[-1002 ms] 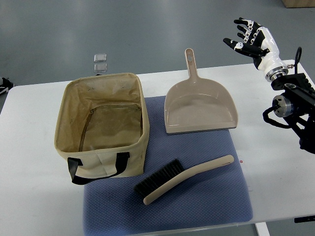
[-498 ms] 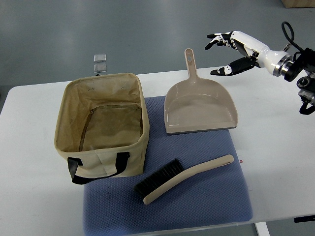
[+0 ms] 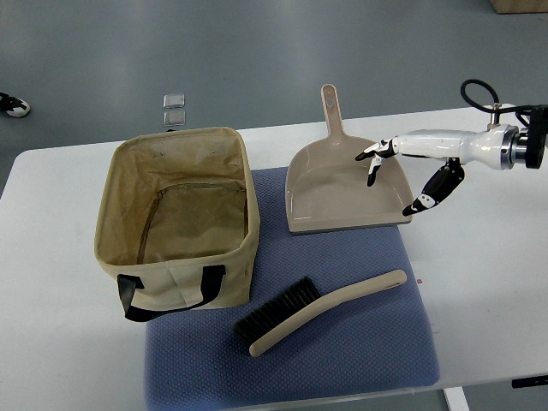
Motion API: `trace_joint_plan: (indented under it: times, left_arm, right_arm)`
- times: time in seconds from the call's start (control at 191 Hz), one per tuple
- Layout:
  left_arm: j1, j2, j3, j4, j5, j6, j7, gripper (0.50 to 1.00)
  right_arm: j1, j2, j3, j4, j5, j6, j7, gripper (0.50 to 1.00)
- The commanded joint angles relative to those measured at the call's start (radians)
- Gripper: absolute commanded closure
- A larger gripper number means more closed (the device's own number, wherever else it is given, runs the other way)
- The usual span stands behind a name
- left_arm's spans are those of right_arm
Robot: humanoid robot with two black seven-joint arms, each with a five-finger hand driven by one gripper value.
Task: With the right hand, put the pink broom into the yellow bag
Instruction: 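Move the open right hand over the dustpan down toward the brush handle, then close the right hand around the beige brush handle near its end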
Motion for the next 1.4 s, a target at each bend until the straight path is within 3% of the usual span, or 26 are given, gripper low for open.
trace_joint_plan:
  times: [0.0,0.483,0.855,1.396]
  left_arm:
    - [0.000,0.000,0.000,0.000,0.000,0.000,0.000,0.500]
    - [0.000,0.000,0.000,0.000,0.000,0.000,0.000,0.500]
    - [0.000,0.000,0.000,0.000,0.000,0.000,0.000,0.500]
    - [0.000,0.000,0.000,0.000,0.000,0.000,0.000,0.500]
  right_arm:
    - [-0.003,0.008,0.002,0.043,-0.027,0.018,0.010,0.572]
    - [-0.165,0.129,0.002,0.076,-0.208,-0.040,-0.015,0.572]
    - [-0.211,0.135,0.009,0.032,-0.235,-0.132,-0.047,0.572]
    - [-0.256,0.174,0.009,-0.007,-0.267,-0.161,-0.067,0.572]
